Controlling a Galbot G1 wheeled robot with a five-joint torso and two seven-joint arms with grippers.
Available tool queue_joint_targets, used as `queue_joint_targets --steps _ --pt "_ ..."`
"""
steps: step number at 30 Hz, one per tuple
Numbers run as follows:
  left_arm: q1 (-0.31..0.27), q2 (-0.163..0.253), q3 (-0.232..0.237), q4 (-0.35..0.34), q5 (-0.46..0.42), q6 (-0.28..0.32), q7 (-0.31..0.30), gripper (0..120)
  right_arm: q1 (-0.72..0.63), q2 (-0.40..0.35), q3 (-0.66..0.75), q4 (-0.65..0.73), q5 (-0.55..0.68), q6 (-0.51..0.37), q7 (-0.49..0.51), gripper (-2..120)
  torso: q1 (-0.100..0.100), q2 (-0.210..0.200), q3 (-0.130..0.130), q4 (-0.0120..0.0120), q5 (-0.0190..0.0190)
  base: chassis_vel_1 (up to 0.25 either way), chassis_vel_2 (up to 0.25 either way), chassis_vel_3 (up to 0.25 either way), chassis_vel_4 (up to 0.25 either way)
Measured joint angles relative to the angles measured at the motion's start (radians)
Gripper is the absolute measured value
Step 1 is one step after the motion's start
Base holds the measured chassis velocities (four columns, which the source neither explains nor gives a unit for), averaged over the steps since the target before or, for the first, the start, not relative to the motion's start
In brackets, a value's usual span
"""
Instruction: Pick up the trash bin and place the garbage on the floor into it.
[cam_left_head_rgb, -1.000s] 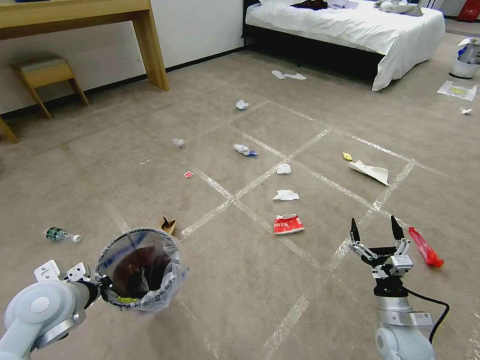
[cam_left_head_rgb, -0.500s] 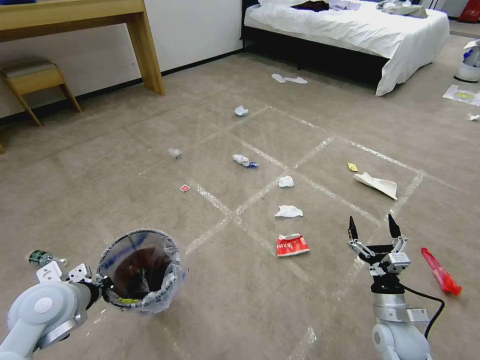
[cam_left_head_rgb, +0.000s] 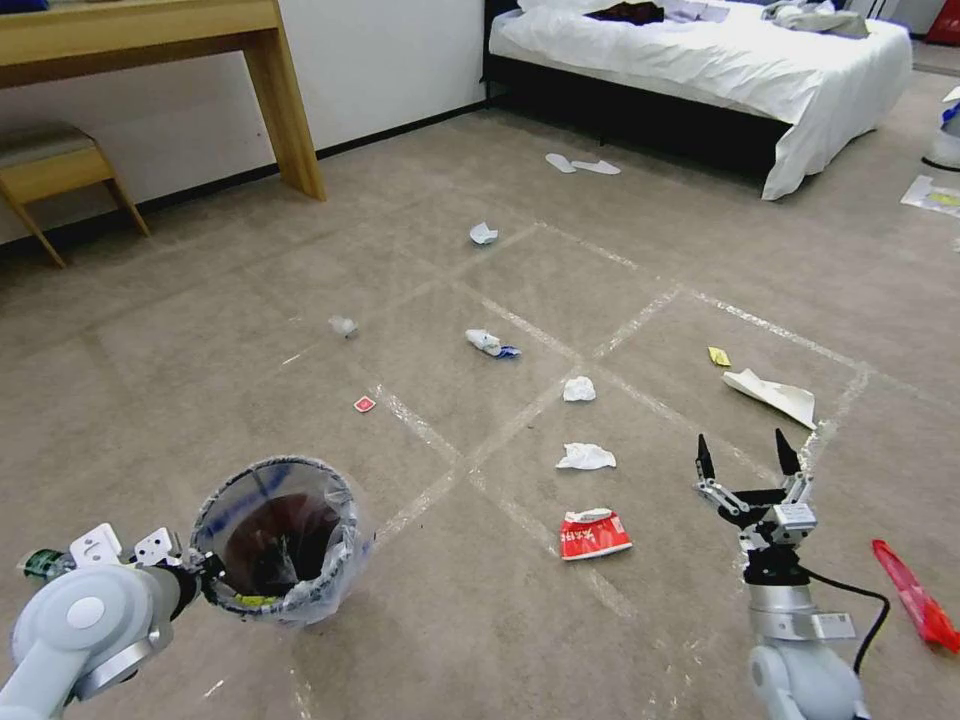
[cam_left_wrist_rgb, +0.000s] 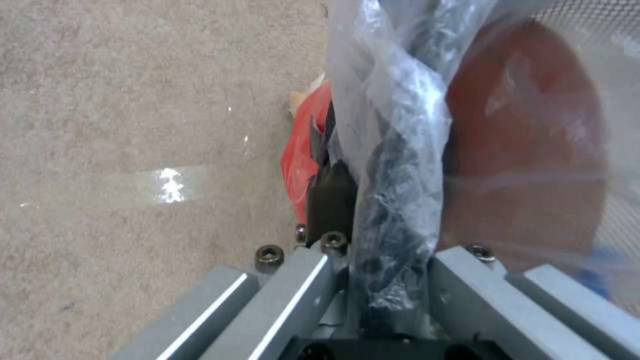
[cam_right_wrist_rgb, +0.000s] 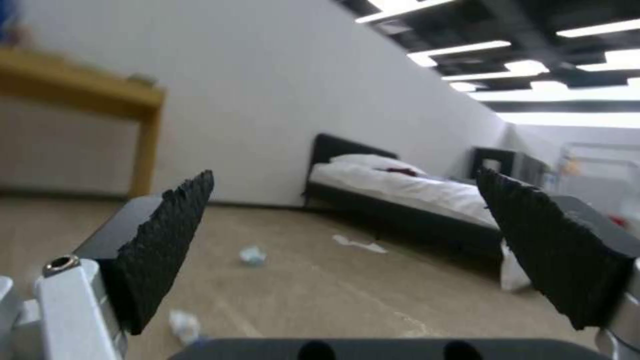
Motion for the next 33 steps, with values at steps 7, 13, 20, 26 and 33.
queue_joint_targets --steps 7,13,20,26,33 --pt "-0.001 0.007 0.003 -0.01 0.0 0.0 0.005 0 0.171 -0.347 -0.129 -0.127 0.158 -0.082 -0.266 100 0.0 0.0 0.0 0.0004 0.0004 0.0 0.0 0.0 0.0" --pt "-0.07 0.022 0.091 0.031 0.007 0.002 0.031 0 0.294 -0.663 -0.239 -0.221 0.096 -0.112 -0.368 100 0.0 0.0 0.0 -0.0002 -0.0015 0.0 0.0 0.0 0.0" --pt "-0.045 0.015 0.075 0.046 0.034 0.009 0.087 0 0.528 -0.72 -0.564 -0.423 -0.088 -0.073 -0.355 100 0.0 0.0 0.0 0.0001 0.003 0.0 0.0 0.0 0.0" --pt "-0.036 0.001 0.061 0.05 0.053 0.008 0.096 0 0.8 -0.611 -0.838 -0.531 -0.217 -0.079 -0.431 100 0.0 0.0 0.0 0.0012 0.0011 0.0 0.0 0.0 0.0" --pt "-0.032 -0.019 0.064 0.052 0.077 0.003 0.098 0 1.025 -0.404 -1.047 -0.765 -0.357 -0.029 -0.488 100 0.0 0.0 0.0 0.0003 -0.0009 0.0 0.0 0.0 0.0"
